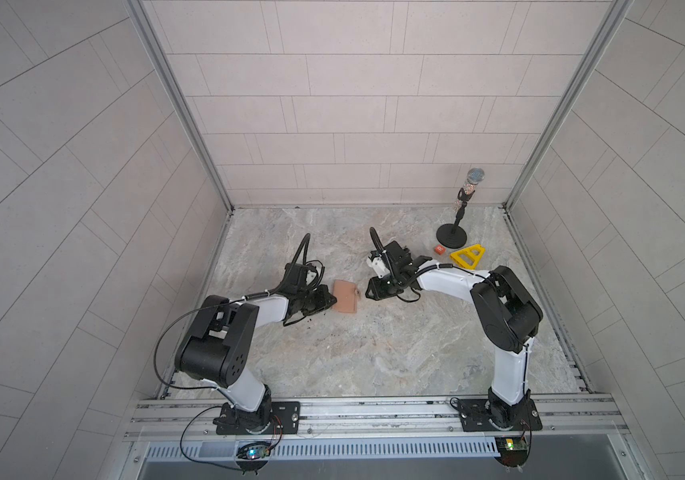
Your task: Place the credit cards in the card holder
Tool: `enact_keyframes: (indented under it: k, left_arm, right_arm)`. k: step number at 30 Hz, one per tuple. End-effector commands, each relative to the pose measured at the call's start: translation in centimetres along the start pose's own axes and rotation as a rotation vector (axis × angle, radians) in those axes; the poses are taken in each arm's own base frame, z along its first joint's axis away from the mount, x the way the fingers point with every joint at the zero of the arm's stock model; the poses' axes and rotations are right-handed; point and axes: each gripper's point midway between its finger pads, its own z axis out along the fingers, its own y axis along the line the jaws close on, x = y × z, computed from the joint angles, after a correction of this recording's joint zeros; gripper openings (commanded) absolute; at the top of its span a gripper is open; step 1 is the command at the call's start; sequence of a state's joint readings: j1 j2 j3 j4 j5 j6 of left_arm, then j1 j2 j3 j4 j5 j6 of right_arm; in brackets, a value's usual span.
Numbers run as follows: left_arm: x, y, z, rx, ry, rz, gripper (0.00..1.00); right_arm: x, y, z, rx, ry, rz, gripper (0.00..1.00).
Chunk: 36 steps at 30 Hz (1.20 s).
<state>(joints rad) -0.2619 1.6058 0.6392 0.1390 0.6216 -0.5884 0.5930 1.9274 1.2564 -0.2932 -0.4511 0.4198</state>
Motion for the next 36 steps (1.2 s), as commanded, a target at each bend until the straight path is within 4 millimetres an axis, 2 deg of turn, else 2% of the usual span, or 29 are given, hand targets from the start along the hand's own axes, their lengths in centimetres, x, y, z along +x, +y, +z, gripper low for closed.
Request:
enact_keyframes:
  k: [1,5,10,20,24,29,36]
  left_arm:
    - [0.1,-0.3,-0.4,0.006,-0.009,0.002,0.0]
    - [0.0,-0.2,-0.4,0.003,-0.01,0.001,0.0]
    - [0.1,-0.1,-0.3,0.0,-0.009,0.0,0.0]
    - [0.1,-0.3,-0.4,0.008,-0.006,0.001,0.0]
    - [0.2,-0.2,-0.4,0.007,-0.005,0.0,0.0]
    - [0.2,-0.2,-0.4,0.006,-0.007,0.001,0.0]
    - [0.1,-0.2,-0.4,0.006,-0.009,0.002,0.0]
  right_arm:
    - [-1.5,3.1,-2.0,-0.102,-0.073,-0.023,0.45]
    - [-1.3,3.8,-2.2,-0.106,-0.081,-0.047,0.56]
    - [-1.6,3.7,-1.2,-0.037,-0.069,-0.074,0.67]
    - [-2.6,2.6,1.0,0.158,-0.03,-0.112,0.7]
    - [-2.4,1.6,1.7,0.221,-0.005,-0.113,0.68]
    - [-1.8,0.8,1.8,0.263,0.022,-0.113,0.61]
    - [-1.4,0.5,1.4,0.27,0.027,-0.111,0.4]
